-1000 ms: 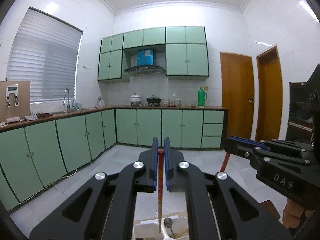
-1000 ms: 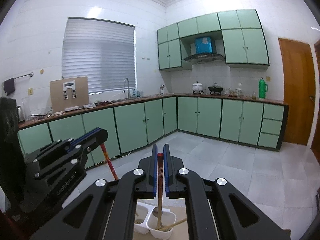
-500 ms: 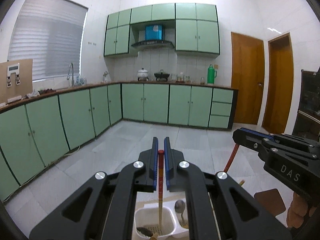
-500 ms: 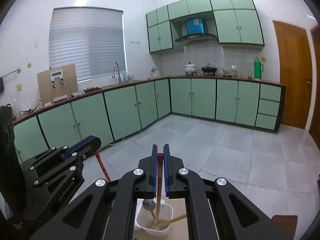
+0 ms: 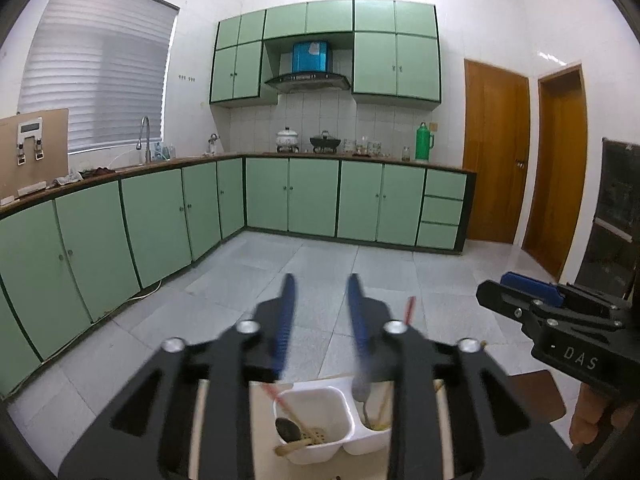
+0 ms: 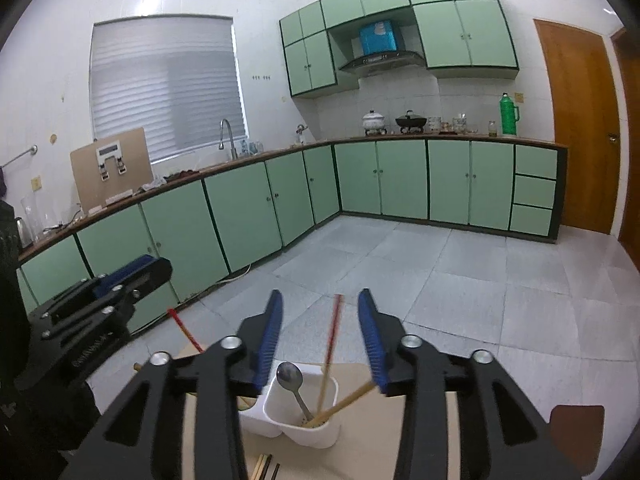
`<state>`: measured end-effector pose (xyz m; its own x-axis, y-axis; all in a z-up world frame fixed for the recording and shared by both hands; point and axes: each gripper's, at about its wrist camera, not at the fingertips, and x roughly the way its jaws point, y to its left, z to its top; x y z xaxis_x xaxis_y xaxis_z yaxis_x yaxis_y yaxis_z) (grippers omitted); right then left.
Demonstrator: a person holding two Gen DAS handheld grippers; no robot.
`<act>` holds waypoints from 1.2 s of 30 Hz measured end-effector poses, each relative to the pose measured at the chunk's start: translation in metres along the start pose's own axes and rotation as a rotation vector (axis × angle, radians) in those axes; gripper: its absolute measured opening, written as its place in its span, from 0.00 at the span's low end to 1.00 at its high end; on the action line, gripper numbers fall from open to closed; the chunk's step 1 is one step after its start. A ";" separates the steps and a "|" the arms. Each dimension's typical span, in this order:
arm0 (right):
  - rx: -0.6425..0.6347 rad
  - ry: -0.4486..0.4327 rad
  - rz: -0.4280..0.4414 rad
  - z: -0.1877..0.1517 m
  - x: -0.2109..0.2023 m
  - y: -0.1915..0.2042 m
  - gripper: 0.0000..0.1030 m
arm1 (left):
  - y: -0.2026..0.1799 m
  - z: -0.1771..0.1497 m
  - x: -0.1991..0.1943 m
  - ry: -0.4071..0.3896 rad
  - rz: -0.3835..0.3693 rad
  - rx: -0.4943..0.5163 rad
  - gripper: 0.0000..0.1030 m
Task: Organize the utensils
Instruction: 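Move both open tools back down to the remaining chopsticks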
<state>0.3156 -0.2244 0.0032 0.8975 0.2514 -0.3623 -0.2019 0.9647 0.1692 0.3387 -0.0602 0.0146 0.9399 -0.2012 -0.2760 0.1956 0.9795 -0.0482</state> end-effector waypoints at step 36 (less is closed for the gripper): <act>0.022 0.302 -0.073 -0.258 -0.115 0.038 0.94 | 0.026 -0.245 -0.152 0.402 0.082 0.003 0.69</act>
<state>0.1038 -0.1964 -0.1856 0.7517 0.1966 -0.6295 -0.1297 0.9800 0.1512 0.1319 -0.0024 -0.1799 0.7680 -0.1024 -0.6322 0.1259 0.9920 -0.0078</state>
